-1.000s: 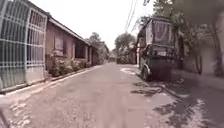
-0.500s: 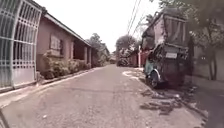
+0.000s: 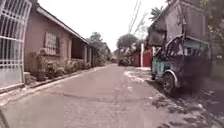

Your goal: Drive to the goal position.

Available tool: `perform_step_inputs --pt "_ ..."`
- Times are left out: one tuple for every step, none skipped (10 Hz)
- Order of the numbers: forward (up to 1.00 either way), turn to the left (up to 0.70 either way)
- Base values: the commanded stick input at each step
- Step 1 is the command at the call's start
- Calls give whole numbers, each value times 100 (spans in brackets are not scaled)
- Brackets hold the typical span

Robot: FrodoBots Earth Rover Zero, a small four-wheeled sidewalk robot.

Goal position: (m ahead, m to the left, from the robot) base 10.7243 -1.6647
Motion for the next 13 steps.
perform_step_inputs --pt "100 0" --pt "100 0" --pt "100 0" --pt "100 0" --pt "100 0" --pt "100 0" --pt "100 0" --pt "100 0" --pt "100 0" --pt "100 0" --pt "100 0" --pt "100 0" --pt "100 0"
